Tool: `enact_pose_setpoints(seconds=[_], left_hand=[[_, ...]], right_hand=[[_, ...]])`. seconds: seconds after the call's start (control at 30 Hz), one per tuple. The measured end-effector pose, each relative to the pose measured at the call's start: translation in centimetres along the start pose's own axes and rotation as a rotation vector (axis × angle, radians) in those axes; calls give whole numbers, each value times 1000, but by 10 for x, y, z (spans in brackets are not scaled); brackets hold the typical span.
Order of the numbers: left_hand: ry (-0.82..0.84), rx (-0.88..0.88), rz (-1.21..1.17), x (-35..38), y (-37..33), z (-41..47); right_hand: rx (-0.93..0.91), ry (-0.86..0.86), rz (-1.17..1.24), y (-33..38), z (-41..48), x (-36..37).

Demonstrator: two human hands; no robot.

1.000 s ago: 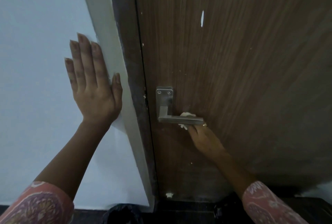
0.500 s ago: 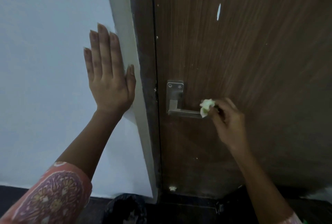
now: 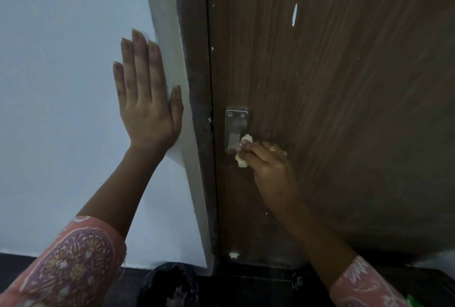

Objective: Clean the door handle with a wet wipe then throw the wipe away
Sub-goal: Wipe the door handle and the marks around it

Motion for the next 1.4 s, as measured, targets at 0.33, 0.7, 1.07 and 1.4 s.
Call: enact_pose_setpoints(seconds=[0.33,0.7,1.07,1.4], left_hand=[[23,-14,-11,3,4,-1],[18,-16,6,3,4,-2],[11,-15,-2,2,2,-1],[21,-27,-25,2,6,-2]], right_hand=[[-122,-141,-28,-24,-15,-12],[-274,120,20,7,40,11],[-736,-34,-337,4,63,3],[-270,-2,-178,-47,43,-18]])
Point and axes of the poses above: each hand's wrist, its own z-axis towards the middle knuckle, its own x-axis out of the palm, y = z × x, the point moved 4 cm from there along z, towards the middle knuckle, and after that the axes turned 8 degrees about x, right-handed, at the moved point
